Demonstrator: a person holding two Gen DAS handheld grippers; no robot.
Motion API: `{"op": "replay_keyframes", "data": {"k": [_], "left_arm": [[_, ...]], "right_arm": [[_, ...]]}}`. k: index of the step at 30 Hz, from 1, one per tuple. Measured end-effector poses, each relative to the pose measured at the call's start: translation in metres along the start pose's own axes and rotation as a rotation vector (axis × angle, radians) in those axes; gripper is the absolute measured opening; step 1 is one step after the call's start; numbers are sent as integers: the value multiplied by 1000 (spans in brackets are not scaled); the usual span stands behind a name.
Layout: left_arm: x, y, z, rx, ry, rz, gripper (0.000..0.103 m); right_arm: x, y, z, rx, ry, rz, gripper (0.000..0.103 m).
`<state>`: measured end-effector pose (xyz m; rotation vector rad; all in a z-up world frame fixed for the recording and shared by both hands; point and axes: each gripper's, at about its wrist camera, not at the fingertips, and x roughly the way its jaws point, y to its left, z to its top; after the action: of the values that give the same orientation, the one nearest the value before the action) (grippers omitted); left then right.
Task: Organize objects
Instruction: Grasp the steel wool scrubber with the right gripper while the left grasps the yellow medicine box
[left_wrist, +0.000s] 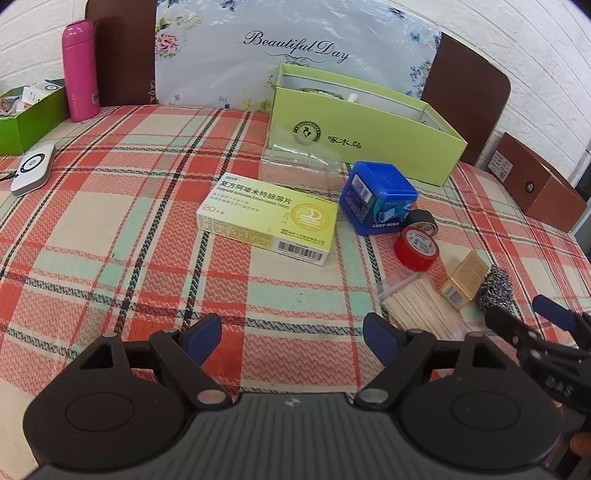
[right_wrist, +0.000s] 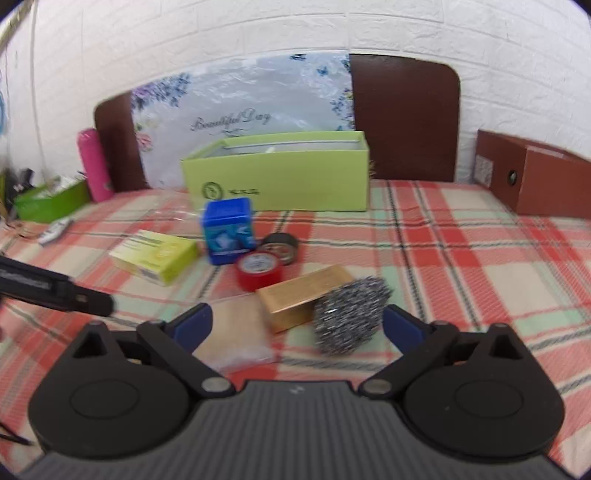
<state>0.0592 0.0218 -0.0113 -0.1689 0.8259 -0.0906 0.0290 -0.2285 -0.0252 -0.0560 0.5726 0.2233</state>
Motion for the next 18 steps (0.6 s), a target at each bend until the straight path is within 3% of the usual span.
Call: {"op": "replay_keyframes", "data": {"k": [3, 4, 5, 6, 12, 18], "left_arm": [[6, 5, 10, -4, -12, 27, 87], [7, 8, 15, -5, -25, 35, 87], [9, 10, 21, -7, -41, 43, 87], [11, 13, 29, -4, -55, 51, 87], [40, 35, 77, -6, -124, 78, 87], [84, 59, 113, -92, -120, -98, 87]], "right_arm": [[17, -9, -2, -6, 22, -24, 87], [21, -12, -3, -3, 30, -27, 75], [24, -15, -3, 2, 43, -24, 38], [25, -18, -4, 12, 61, -21, 31], [-7, -20, -5, 46, 25, 45, 30], [-12, -7, -12, 37, 62, 79, 30]]}}
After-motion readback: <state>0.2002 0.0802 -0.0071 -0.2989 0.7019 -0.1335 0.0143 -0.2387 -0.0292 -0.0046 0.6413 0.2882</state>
